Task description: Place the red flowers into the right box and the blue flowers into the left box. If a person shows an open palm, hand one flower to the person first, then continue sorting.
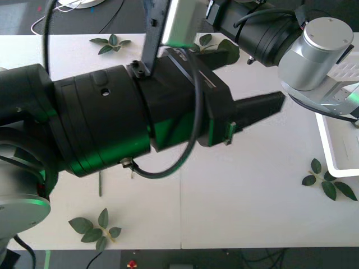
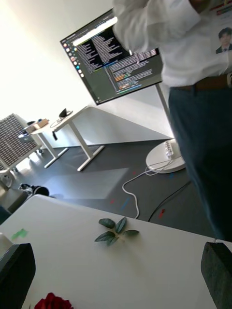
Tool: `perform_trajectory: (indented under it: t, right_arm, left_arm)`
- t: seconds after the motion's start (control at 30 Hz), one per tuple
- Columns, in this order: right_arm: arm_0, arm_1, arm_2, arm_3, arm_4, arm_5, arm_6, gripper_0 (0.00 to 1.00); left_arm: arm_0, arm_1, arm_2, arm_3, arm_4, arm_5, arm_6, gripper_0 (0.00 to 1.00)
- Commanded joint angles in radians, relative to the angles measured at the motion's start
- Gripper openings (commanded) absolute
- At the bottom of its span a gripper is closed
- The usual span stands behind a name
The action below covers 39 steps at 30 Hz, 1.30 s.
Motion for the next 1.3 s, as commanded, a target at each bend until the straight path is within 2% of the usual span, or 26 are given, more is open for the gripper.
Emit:
perform_trajectory:
  t: [0.03,0.13,0.2,0.3,0.5,0.73,0.9,1.03,1.3]
  right_arm:
    - [0.025,-0.083,-0.002,-0.09,-0.017,0.006,0.03,1.0]
    - [0.067,-0.137,-0.018,-0.145,-0.02,0.013,0.03,1.0]
    - [0.12,-0.188,-0.049,-0.19,-0.029,0.049,0.03,1.0]
    - [0.199,-0.238,-0.121,-0.216,-0.039,0.142,0.03,1.0]
    - [0.401,-0.284,-0.321,-0.219,-0.013,0.392,0.03,1.0]
    - [0.604,-0.283,-0.568,-0.219,0.061,0.687,0.03,1.0]
    - [0.725,-0.287,-0.747,-0.219,0.067,0.935,0.03,1.0]
    - [0.789,-0.295,-0.858,-0.219,0.067,1.092,0.03,1.0]
    - [0.88,-0.317,-1.019,-0.219,0.066,1.316,0.03,1.0]
  left_arm:
    - [0.019,0.122,0.161,-0.016,0.011,-0.011,0.148,1.0]
    - [0.012,0.193,0.276,-0.013,0.019,0.112,0.289,1.0]
    - [-0.011,0.246,0.375,-0.007,0.058,0.296,0.37,1.0]
    - [-0.052,0.291,0.457,0.032,0.117,0.488,0.438,1.0]
    - [-0.097,0.363,0.466,0.154,0.144,0.704,0.613,1.0]
    - [-0.147,0.427,0.273,0.357,0.052,0.739,0.742,1.0]
    - [-0.235,0.424,0.133,0.616,0.029,0.735,0.756,1.0]
    - [-0.282,0.4,0.058,0.808,0.014,0.696,0.739,1.0]
    - [-0.317,0.372,-0.091,0.99,-0.096,0.589,0.706,1.0]
